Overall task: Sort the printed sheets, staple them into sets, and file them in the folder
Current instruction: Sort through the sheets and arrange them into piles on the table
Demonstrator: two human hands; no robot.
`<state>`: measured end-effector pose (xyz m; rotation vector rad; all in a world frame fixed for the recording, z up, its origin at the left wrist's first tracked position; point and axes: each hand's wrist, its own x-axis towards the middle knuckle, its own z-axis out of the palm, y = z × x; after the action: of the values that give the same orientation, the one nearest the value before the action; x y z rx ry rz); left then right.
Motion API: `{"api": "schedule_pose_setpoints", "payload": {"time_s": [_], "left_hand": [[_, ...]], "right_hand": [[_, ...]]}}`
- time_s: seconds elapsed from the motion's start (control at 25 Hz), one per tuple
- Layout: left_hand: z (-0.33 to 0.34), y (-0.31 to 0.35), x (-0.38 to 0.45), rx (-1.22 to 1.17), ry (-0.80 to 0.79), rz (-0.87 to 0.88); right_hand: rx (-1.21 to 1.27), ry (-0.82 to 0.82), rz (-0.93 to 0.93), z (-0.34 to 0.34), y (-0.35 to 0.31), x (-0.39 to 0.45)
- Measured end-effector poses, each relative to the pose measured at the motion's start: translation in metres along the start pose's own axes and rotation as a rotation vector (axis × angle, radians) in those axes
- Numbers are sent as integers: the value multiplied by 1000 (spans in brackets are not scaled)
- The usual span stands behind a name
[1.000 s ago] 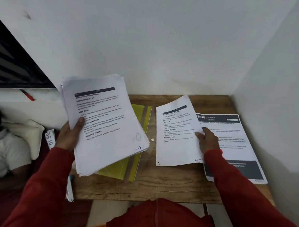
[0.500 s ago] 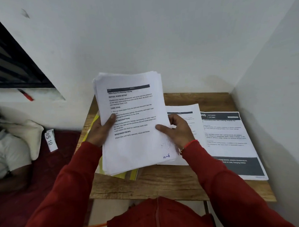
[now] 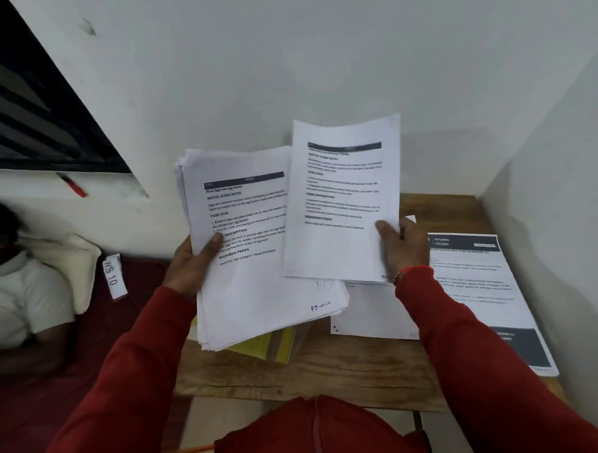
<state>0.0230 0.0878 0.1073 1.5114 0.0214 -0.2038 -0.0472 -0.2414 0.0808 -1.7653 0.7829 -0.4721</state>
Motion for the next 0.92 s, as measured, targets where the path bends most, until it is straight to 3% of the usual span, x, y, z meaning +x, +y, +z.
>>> {"api": "schedule_pose_setpoints", "payload": {"time_s": [0.2,0.48,0.64,0.72,0.84,0.92], "left_hand": [[-67,19,-5,16,127,30],[-97,30,-13,1,158,40],[-91,21,-11,-32,130,4],[-82,17,-11,-24,110,-9],[-60,11,-10,-24,70,-16],[-45,6,-7,-24,31,-21]], "right_hand": [[-401,-64,-10,19,39,-2],[-447,-311,-3,91,48,-36],[-496,-229,-77,88,43,-45],[-318,-162,-106,78,19,-52],[194,-486,72,67,-36,-71],[184,-567,48,64,-51,-78]]}}
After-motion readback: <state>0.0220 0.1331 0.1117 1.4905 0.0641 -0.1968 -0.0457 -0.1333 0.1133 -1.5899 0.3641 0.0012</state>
